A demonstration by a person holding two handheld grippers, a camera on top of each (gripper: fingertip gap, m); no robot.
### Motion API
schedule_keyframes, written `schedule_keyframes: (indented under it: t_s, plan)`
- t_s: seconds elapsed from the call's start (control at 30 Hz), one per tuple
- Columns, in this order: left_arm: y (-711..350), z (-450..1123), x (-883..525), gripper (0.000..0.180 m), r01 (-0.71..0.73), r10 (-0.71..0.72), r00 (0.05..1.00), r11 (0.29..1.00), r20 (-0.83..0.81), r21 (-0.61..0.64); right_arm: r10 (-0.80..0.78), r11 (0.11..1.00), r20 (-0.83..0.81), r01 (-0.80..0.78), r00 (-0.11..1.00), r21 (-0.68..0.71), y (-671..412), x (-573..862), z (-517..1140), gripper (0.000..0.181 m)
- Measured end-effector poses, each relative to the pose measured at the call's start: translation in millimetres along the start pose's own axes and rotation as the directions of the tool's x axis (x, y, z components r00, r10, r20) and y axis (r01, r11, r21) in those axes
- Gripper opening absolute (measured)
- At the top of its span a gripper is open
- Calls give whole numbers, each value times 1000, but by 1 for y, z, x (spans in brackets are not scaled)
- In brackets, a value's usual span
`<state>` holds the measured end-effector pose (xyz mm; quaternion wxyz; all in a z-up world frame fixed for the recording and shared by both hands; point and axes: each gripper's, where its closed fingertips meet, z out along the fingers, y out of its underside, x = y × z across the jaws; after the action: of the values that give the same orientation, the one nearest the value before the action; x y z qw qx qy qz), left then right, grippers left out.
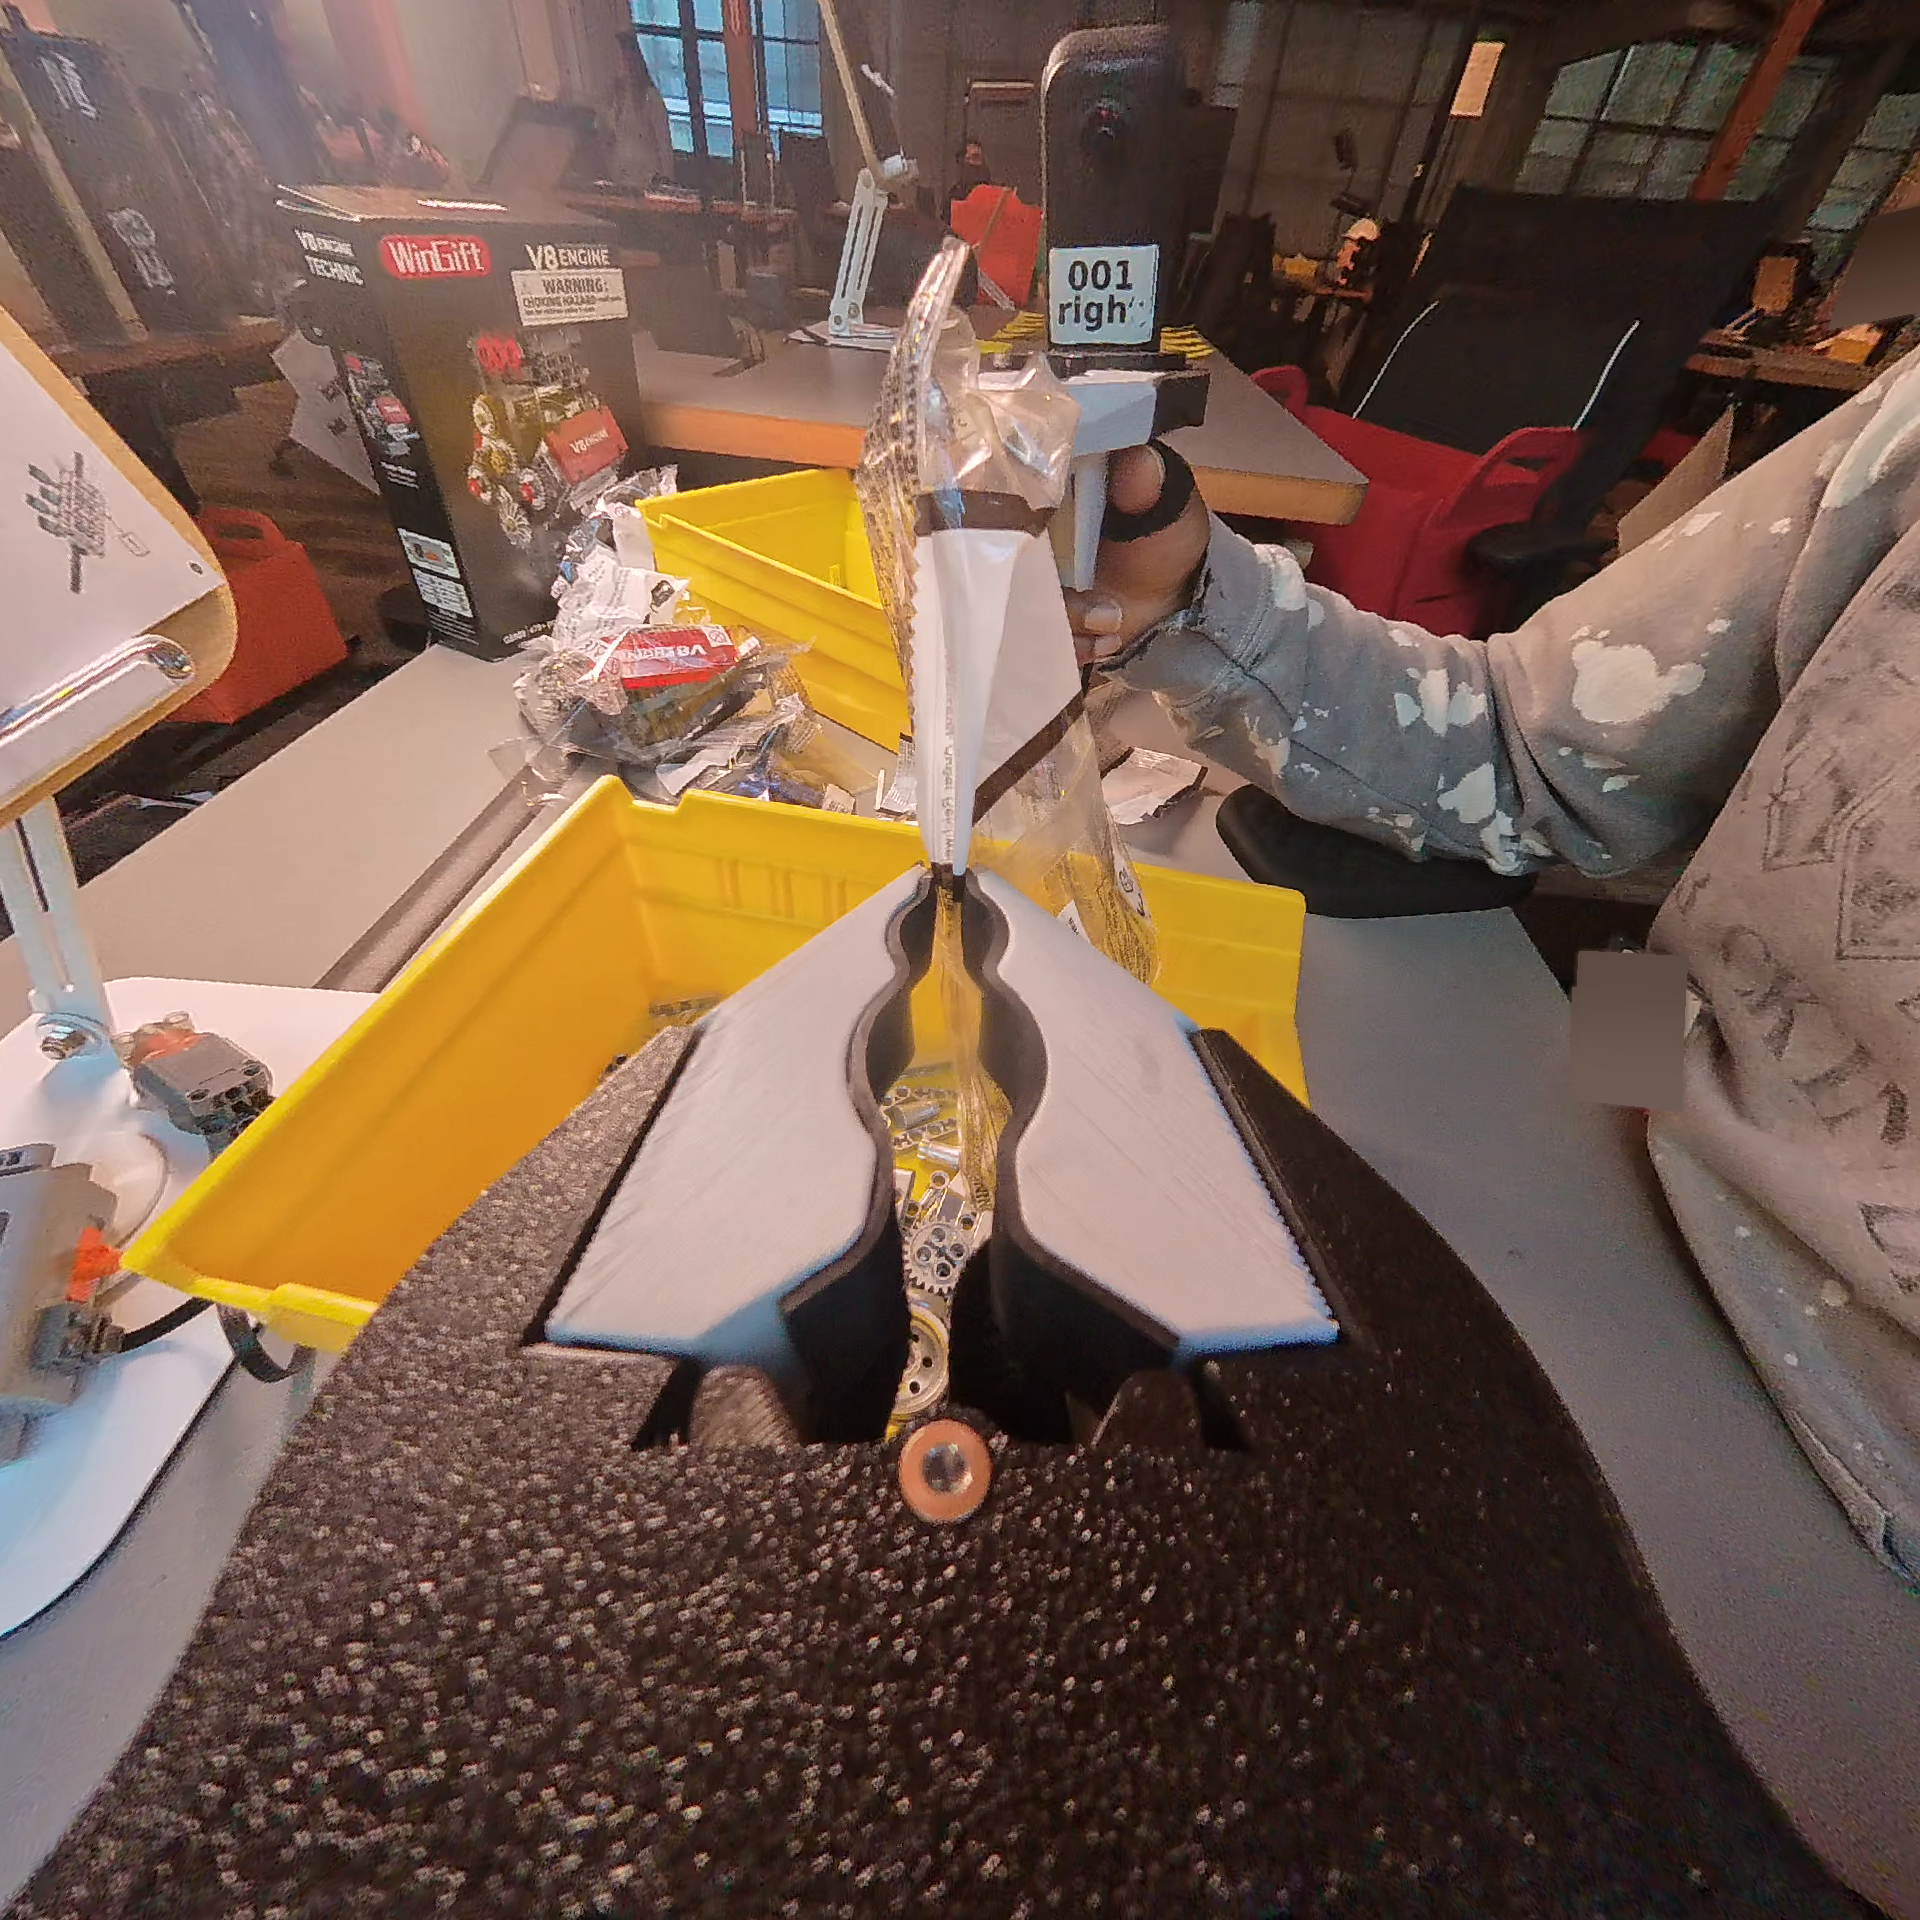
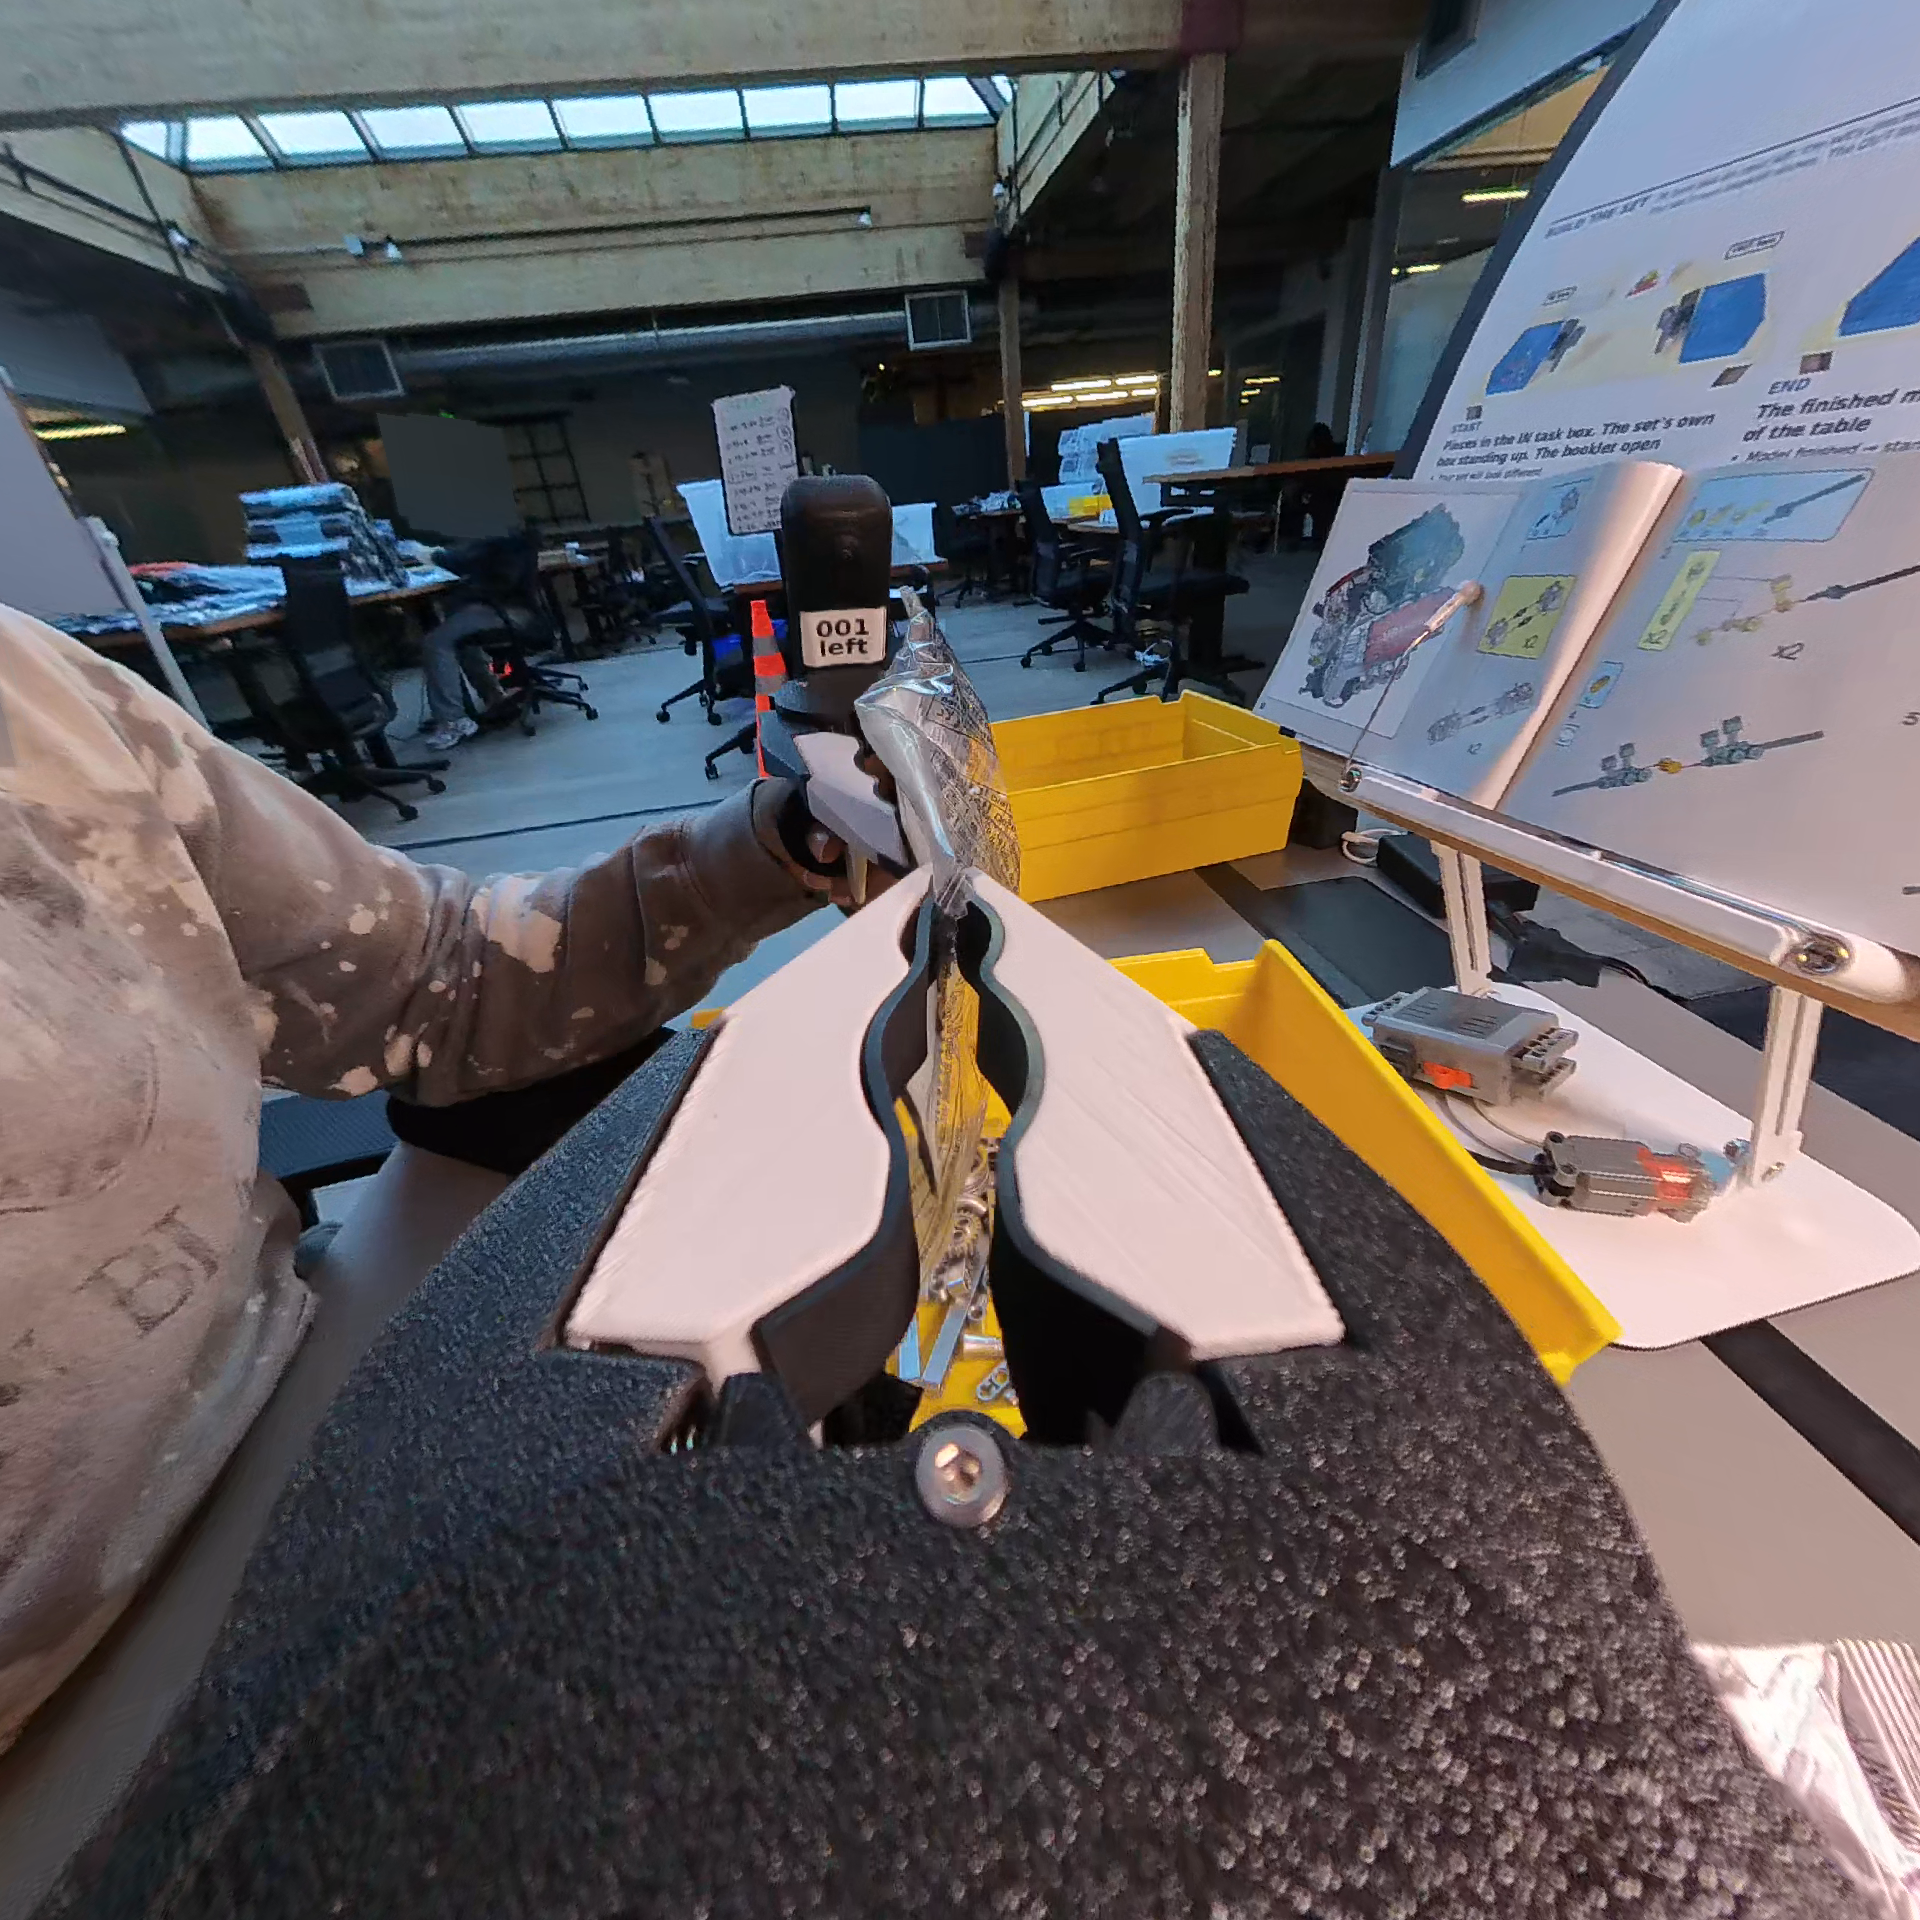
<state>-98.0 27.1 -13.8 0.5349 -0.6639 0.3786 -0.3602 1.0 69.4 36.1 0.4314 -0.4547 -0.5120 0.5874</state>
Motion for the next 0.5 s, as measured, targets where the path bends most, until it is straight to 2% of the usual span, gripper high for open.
schedule_keyframes:
  t_s: [0.13,0.3,0.37,0.4,0.47,0.5]
  plan:
    - [12,-1,-4,1,-18,20,1000,998,21,-63,-25,996,-33,22,999,-84,14,4,2,5]
    - [24,4,-3,1,-52,56,998,990,29,-131,-197,959,-110,168,974,-229,28,9,5,38]
    - [29,9,2,1,-67,69,998,985,8,-158,-278,925,-109,236,954,-297,37,8,10,43]
    - [32,12,5,1,-74,73,997,982,-9,-175,-307,911,-105,260,946,-320,41,7,12,42]
    - [35,13,10,1,-92,88,996,978,-32,-186,-352,889,-119,292,928,-352,45,11,11,20]
    - [34,13,11,1,-93,87,995,979,-42,-179,-353,892,-125,293,927,-345,43,12,9,17]
